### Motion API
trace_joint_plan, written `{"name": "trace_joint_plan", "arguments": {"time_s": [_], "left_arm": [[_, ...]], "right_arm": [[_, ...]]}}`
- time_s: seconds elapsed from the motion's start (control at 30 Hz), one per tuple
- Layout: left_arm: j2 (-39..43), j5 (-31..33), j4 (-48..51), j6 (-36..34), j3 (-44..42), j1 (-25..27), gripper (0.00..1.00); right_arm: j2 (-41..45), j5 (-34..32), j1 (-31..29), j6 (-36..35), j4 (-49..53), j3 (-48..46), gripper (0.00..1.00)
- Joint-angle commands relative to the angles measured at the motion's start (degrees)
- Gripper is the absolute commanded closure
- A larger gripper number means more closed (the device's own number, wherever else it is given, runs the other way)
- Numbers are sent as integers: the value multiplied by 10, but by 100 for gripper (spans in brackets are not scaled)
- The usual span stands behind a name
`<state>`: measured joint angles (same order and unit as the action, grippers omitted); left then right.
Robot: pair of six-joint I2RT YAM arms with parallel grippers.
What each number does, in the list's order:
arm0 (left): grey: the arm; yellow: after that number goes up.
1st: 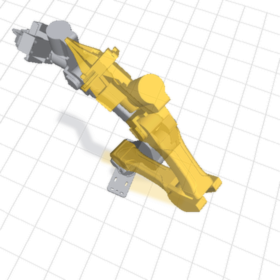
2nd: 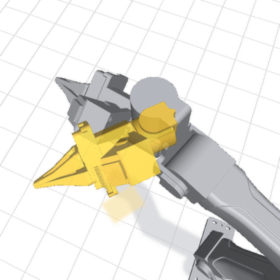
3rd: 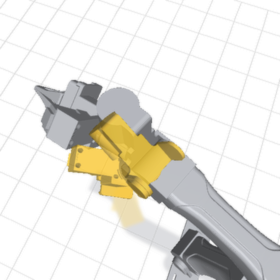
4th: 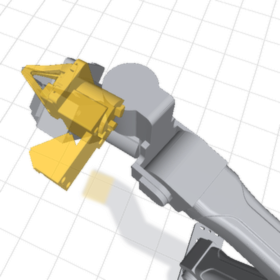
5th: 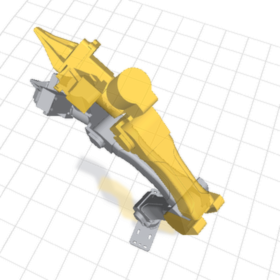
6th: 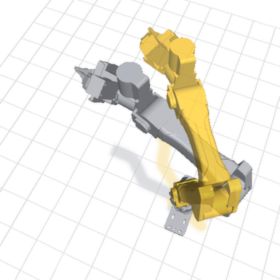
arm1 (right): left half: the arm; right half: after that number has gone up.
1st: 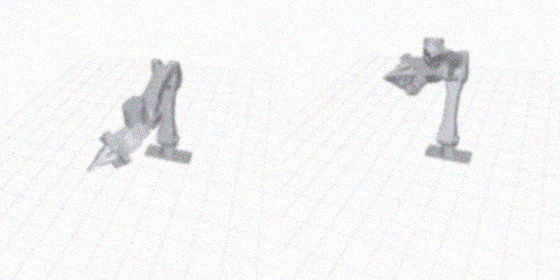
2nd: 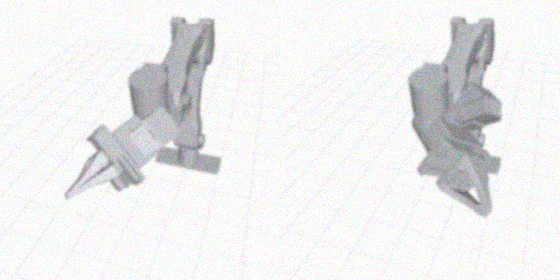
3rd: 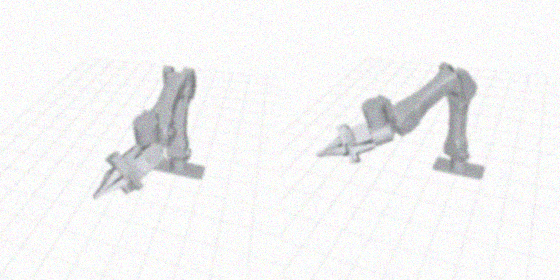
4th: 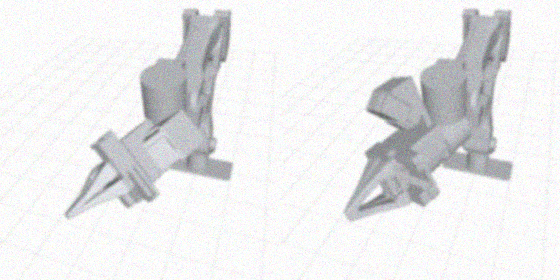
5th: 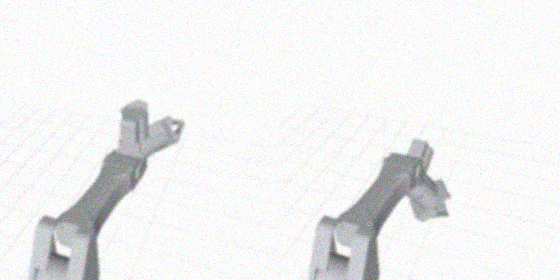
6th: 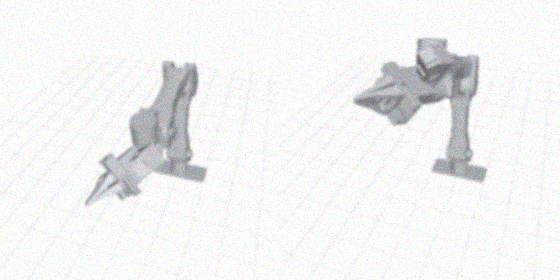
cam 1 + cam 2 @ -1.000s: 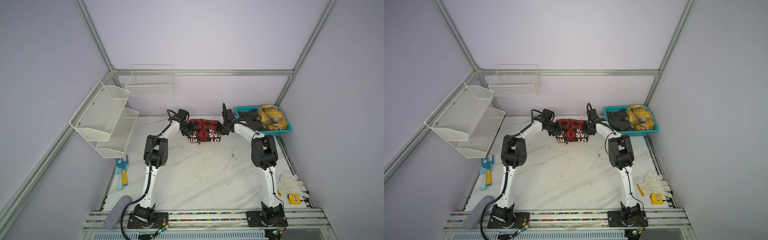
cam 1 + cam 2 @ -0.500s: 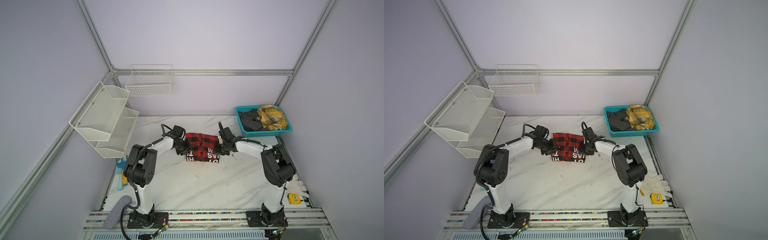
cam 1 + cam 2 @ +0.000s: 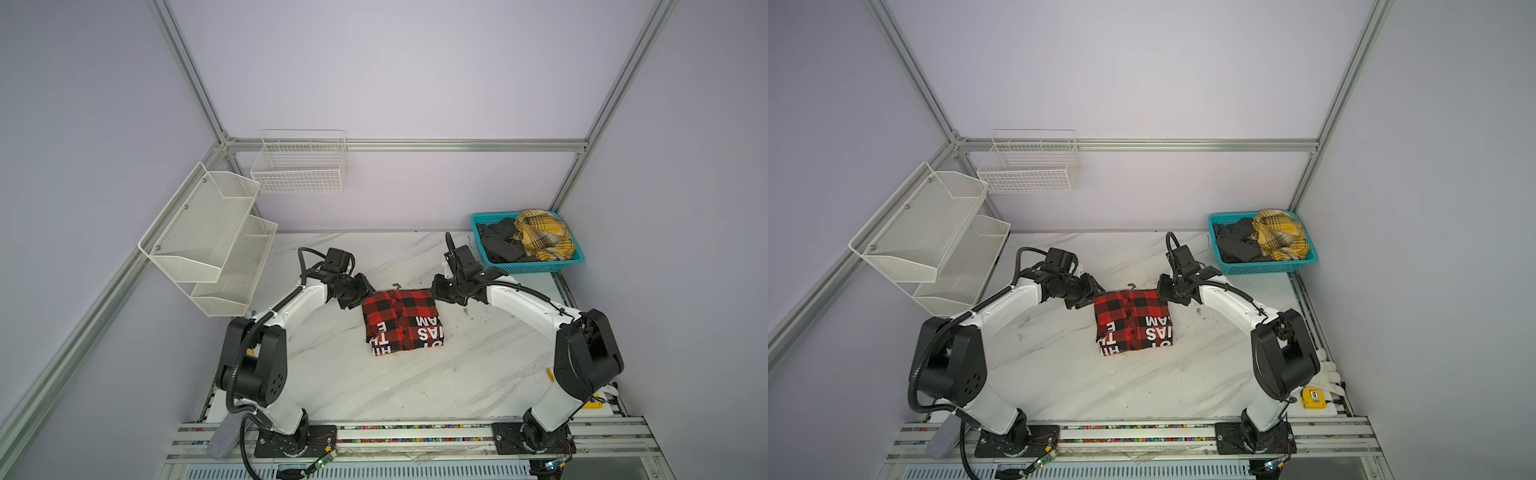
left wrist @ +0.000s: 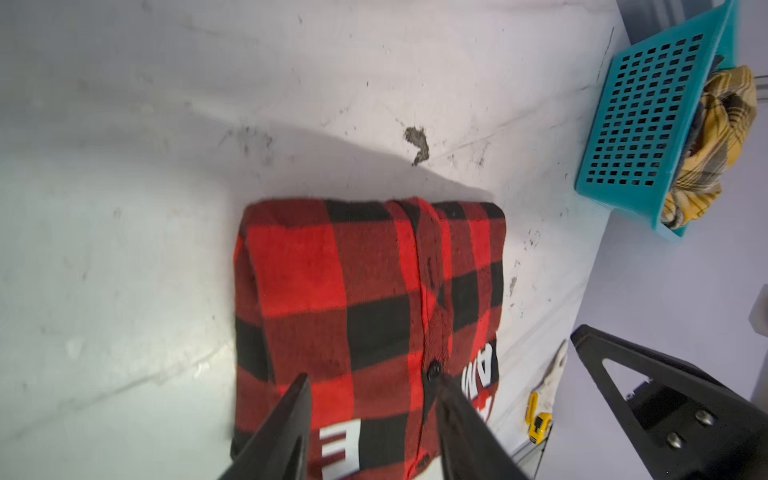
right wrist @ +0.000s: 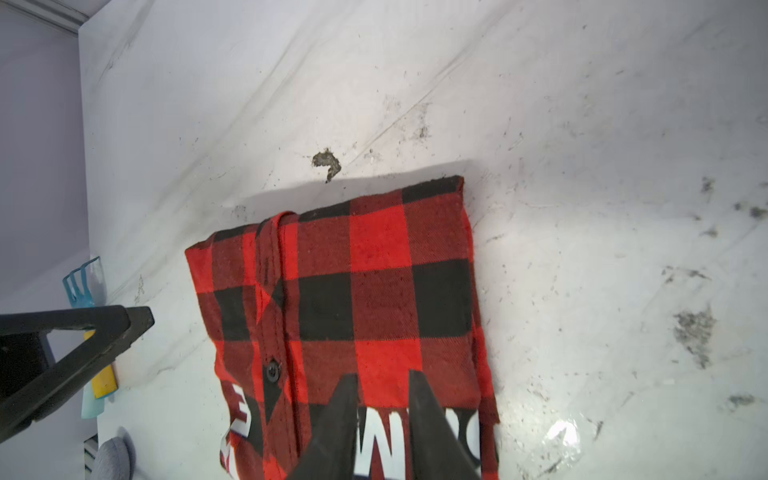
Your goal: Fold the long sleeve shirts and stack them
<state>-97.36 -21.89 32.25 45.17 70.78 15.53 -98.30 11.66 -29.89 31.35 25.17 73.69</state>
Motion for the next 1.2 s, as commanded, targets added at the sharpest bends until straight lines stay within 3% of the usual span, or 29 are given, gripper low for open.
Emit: {"name": "trace_joint_plan", "arguments": {"time_s": [0.0,0.2,0.4,0.6,0.77,0.97,1.17], "left_arm": [[-45,6,-2,-16,62,1,57],[-132,-12,-28,-2,89,0,63],[-158,-24,-47,18,79,1,63],[-64,-22,-19,15,75,2,44],[40,-9,42,-2,45,21,42],[112,-22,53,26,-54,87,60],[93,-39,5,47,-136,109,70]], "right_arm": [[-37,-19,1,12,2,15,76],[-84,-13,1,19,-23,6,78],[-108,-22,0,4,-14,-2,81],[-21,-86,-24,-20,73,4,81],[69,-109,-54,-9,115,-44,81],[102,-63,-89,24,81,-96,82],[82,-38,-95,42,30,-140,82]]}}
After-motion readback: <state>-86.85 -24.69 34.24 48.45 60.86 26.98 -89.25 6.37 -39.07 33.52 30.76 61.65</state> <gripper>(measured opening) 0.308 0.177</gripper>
